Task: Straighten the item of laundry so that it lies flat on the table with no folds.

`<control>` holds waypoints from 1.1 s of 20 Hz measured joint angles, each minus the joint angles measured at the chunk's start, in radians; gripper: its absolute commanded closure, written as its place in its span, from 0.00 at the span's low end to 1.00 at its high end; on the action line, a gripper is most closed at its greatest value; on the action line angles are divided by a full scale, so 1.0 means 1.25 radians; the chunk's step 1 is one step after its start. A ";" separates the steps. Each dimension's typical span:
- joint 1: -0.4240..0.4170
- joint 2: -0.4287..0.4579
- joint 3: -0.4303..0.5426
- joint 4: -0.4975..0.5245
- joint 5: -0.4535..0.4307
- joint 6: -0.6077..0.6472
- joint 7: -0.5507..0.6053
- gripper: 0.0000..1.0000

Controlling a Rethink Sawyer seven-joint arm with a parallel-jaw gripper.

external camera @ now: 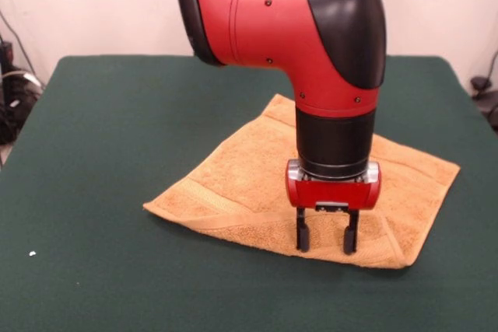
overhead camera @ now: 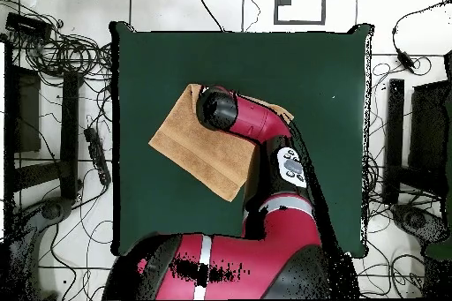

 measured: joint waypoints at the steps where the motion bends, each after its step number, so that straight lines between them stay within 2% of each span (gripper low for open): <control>1: 0.000 0.000 0.000 0.000 0.001 -0.002 0.000 0.00; 4: 0.001 0.000 0.000 0.004 0.010 -0.022 0.000 0.00; 5: 0.001 0.000 0.000 0.006 0.012 -0.032 0.000 1.00; 22: 0.013 0.000 0.000 0.019 0.035 -0.051 0.000 1.00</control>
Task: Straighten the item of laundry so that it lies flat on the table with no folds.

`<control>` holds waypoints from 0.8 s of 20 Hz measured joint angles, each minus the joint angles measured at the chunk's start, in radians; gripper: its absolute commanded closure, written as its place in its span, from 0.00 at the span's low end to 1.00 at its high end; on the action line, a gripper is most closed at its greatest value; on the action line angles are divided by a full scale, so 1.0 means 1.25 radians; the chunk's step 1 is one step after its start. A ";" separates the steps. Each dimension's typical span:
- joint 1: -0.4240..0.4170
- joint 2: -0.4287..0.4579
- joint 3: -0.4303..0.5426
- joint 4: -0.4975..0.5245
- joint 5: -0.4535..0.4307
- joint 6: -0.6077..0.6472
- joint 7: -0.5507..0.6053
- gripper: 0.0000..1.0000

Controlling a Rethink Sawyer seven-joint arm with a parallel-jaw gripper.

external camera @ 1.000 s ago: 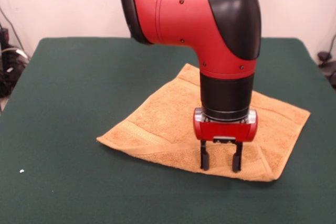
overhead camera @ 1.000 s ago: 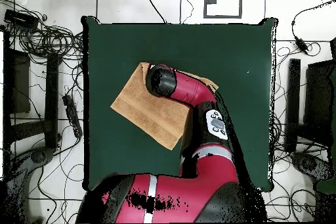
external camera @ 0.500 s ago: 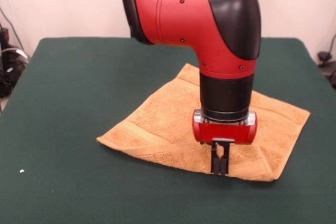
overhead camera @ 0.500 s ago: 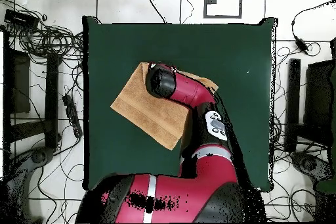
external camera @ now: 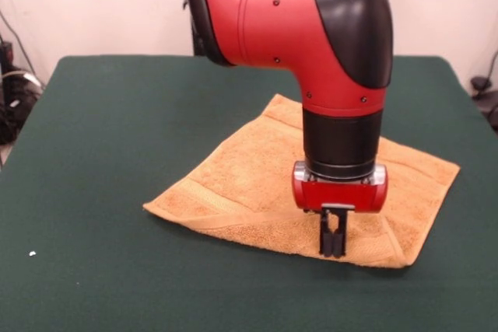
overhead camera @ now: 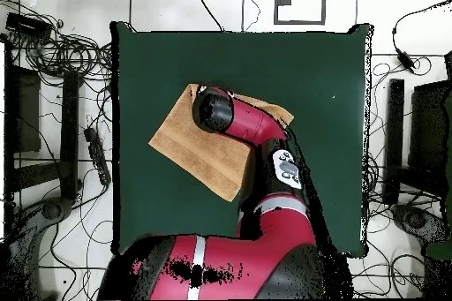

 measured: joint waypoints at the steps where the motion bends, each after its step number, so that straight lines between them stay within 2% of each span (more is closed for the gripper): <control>1: 0.002 0.000 0.000 0.000 0.001 0.000 0.000 1.00; 7: 0.030 -0.008 -0.009 0.000 0.012 0.008 0.000 1.00; 16: 0.089 -0.055 -0.052 0.000 0.016 0.126 0.000 1.00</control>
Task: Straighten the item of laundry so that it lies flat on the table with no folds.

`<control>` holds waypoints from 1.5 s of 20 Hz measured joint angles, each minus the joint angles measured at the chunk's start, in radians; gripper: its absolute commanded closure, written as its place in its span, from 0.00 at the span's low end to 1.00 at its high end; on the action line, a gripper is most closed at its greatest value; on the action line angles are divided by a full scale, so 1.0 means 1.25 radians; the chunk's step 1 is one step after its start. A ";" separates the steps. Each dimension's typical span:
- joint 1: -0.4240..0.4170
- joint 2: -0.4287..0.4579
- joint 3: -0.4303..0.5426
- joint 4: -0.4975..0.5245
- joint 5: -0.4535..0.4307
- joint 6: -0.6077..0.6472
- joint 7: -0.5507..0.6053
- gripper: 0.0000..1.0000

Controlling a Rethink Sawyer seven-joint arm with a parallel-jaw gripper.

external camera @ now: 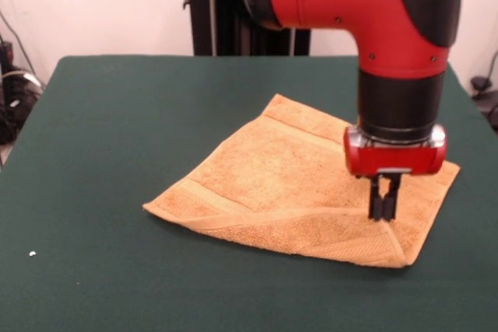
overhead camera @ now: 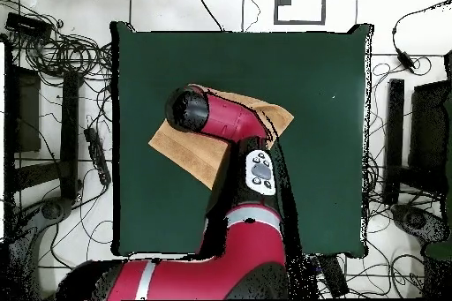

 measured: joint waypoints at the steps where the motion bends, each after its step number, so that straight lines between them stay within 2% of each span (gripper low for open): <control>1: 0.002 -0.008 0.000 0.000 0.002 0.011 0.000 1.00; 14: -0.014 -0.028 0.000 0.016 0.009 0.014 0.000 1.00; 30: -0.018 -0.031 0.000 0.096 0.009 0.011 0.000 1.00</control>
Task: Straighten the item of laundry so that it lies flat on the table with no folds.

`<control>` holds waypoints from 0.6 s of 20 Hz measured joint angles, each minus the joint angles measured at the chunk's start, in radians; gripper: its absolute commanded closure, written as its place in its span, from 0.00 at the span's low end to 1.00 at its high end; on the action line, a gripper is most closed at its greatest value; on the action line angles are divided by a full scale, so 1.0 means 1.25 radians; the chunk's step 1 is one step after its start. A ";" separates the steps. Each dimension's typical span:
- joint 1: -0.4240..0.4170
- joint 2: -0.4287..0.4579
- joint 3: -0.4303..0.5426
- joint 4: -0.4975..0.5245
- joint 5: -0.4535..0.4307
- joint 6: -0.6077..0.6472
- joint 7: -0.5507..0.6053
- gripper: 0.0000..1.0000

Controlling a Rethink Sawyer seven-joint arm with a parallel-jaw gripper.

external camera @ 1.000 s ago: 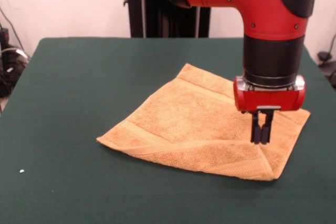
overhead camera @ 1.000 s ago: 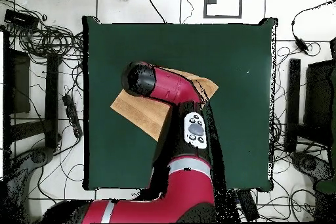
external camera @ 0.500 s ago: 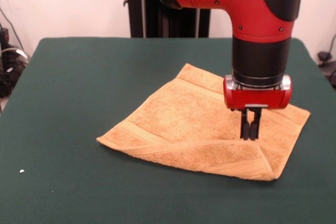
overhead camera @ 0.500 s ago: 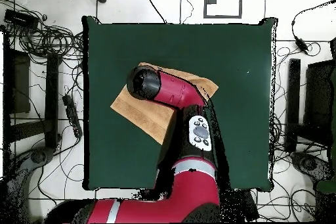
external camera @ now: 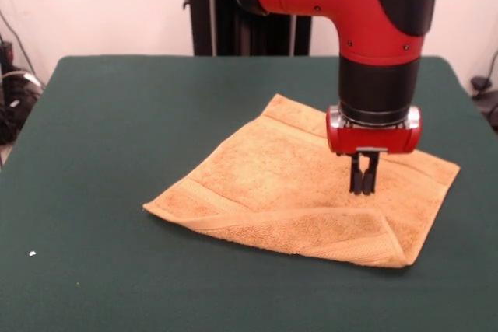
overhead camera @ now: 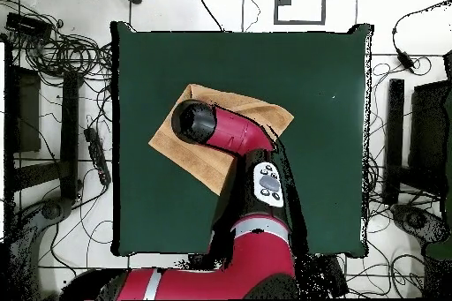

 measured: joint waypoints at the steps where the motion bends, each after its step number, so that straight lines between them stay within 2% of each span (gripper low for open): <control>1: 0.000 0.000 0.000 0.011 0.000 -0.004 0.000 1.00; 12: -0.022 0.001 0.001 0.057 0.001 -0.074 0.000 1.00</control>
